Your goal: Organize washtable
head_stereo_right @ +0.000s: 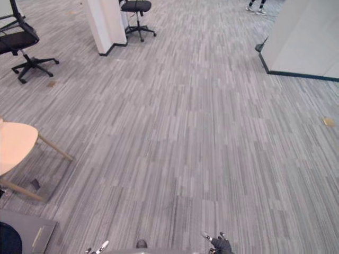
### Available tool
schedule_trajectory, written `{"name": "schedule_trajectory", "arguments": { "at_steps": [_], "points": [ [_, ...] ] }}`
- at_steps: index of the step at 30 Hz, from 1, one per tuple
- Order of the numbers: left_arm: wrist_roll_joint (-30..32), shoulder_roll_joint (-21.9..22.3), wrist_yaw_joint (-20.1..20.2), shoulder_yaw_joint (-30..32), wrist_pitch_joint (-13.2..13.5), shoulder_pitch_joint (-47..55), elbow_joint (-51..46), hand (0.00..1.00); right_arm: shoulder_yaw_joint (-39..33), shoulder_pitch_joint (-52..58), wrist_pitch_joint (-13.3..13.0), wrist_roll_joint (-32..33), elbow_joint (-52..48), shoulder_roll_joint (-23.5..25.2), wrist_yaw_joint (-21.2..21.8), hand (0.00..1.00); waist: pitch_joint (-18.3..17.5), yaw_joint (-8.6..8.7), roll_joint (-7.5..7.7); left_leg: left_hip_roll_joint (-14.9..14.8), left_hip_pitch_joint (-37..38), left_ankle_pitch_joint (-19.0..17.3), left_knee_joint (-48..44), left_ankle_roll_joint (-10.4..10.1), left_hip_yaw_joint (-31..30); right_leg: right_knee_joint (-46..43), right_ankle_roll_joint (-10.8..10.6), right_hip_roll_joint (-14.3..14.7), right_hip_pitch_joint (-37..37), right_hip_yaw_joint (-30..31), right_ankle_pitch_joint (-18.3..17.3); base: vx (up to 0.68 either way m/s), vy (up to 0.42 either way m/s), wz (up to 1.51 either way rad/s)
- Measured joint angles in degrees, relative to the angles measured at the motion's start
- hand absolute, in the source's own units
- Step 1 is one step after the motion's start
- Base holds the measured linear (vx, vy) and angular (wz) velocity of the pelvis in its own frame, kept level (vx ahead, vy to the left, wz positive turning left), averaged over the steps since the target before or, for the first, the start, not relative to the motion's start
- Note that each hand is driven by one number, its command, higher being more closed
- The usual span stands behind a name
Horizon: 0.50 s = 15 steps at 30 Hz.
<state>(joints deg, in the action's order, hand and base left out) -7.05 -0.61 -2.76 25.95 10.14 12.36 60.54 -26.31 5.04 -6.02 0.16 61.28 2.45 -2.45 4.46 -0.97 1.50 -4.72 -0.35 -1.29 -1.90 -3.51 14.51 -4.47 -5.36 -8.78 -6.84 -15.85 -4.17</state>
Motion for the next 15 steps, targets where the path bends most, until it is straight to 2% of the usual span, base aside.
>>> {"name": "schedule_trajectory", "arguments": {
  "at_steps": [1, 2, 3, 4, 5, 6, 7, 8, 10, 12, 13, 15],
  "points": [
    [0.0, 0.8, 0.0, 2.0, -0.2, 0.1, -1.0, 0.00, 0.4, 0.4, 0.1, 0.0, -1.0, -0.1, 0.0, 0.00, 0.9, -0.59, -1.22, -2.4, -3.3, -4.1, -9.1, -0.5, 0.6, 0.6, 0.5, 1.3, -0.8, -2.5, -0.8, -0.13, -0.132, -0.24],
    [0.0, 0.9, 0.0, 2.9, -0.3, 0.2, -1.3, 0.00, 0.7, 0.6, 0.1, -0.1, -1.5, -0.1, 0.1, 0.00, 1.0, -1.36, -1.16, -3.6, -5.4, -5.6, -14.8, -1.1, 0.9, 0.7, 1.3, 1.7, -1.1, -3.6, -2.0, -0.19, -0.200, -0.36],
    [-0.1, 1.1, 0.0, 4.0, -0.7, -0.1, -2.0, 0.00, 2.5, 0.4, 0.2, -0.2, -1.7, -1.3, 0.1, 0.00, 1.6, -1.83, -2.10, -6.9, -12.3, -6.0, -30.7, -2.1, 0.2, 0.6, 0.1, 2.2, -2.0, -4.5, -5.1, -0.15, -0.125, -0.22],
    [-0.1, 1.5, 0.1, 3.7, -0.8, 0.1, -2.4, 0.00, 3.1, 0.5, 0.2, -0.3, -1.9, -1.5, 0.1, 0.00, 1.6, -1.96, -2.48, -7.7, -14.1, -4.5, -34.6, -3.0, -0.4, 0.4, 0.3, 2.3, -2.2, -4.2, -5.4, -0.19, -0.144, -0.20],
    [-0.1, 2.6, 0.1, 3.8, -1.0, 0.3, -2.6, 0.00, 3.9, 1.0, 0.3, -0.5, -1.9, -2.0, 0.0, 0.00, 1.9, -2.18, -2.58, -8.4, -15.4, -0.6, -38.4, -3.4, -0.8, 0.1, 0.7, 1.9, -2.9, -3.7, -5.6, -0.11, -0.047, -0.29],
    [-0.2, 3.1, 0.1, 3.9, -1.0, 0.3, -2.7, 0.00, 4.4, 1.2, 0.3, -0.8, -1.9, -2.5, 0.0, 0.00, 1.9, -3.13, -2.51, -8.8, -16.0, 3.1, -40.5, -2.4, -0.4, 0.1, 1.0, 1.0, -2.9, -2.5, -5.5, -0.08, -0.053, -0.42],
    [-0.2, 3.3, 0.1, 4.0, -1.1, 0.4, -2.7, 0.00, 4.5, 1.1, 0.3, -0.9, -2.0, -2.8, 0.0, 0.00, 1.8, -3.32, -2.46, -9.3, -17.0, 3.8, -42.1, -2.1, 0.1, 0.1, 1.1, 0.9, -2.9, -1.7, -5.4, -0.06, -0.040, -0.49],
    [-0.2, 3.7, 0.1, 4.0, -1.1, 0.8, -2.6, 0.00, 4.9, 0.7, 0.3, -1.4, -2.1, -3.1, 0.0, 0.00, 2.1, -3.15, -3.31, -9.5, -18.1, 3.4, -43.9, -2.1, 0.0, 0.3, 1.3, 0.7, -2.9, -0.8, -5.3, -0.05, -0.021, -0.46],
    [-0.2, 4.3, 0.1, 3.7, -1.1, 1.3, -2.6, 0.00, 4.9, 0.4, 0.3, -1.9, -2.1, -2.9, 0.1, 0.00, 2.3, -3.19, -3.69, -8.6, -18.1, 2.9, -39.5, -1.3, 0.5, 0.4, 1.4, -0.1, -2.0, 0.9, -5.3, 0.00, 0.023, -0.40],
    [-0.2, 4.3, 0.1, 3.4, -1.0, 1.3, -2.6, 0.00, 5.2, 0.2, 0.4, -2.6, -2.0, -3.1, 0.1, 0.00, 2.2, -3.19, -3.65, -6.7, -17.0, 2.8, -26.5, -1.3, -0.1, 0.4, 1.4, -0.7, -1.5, 1.6, -5.0, 0.15, 0.121, -0.21],
    [-0.3, 4.4, 0.1, 3.2, -1.0, 1.2, -2.6, 0.00, 5.6, 0.2, 0.3, -3.0, -2.1, -3.2, 0.0, 0.00, 2.2, -3.20, -3.59, -4.9, -14.7, 3.0, -13.9, -1.4, -0.3, 0.3, 0.1, -1.4, -1.8, 1.6, -5.4, 0.21, 0.180, -0.11],
    [-0.7, 4.4, 0.0, 3.0, -0.9, 1.2, -2.6, 0.00, 7.1, 0.3, 0.3, -3.1, -2.2, -3.3, 0.0, 0.00, 2.2, -3.34, -3.67, -3.6, -13.4, 3.2, -5.9, -1.2, -0.4, 0.2, -1.6, -2.2, -2.9, 1.4, -5.9, 0.23, 0.222, -0.07]
  ]
}}
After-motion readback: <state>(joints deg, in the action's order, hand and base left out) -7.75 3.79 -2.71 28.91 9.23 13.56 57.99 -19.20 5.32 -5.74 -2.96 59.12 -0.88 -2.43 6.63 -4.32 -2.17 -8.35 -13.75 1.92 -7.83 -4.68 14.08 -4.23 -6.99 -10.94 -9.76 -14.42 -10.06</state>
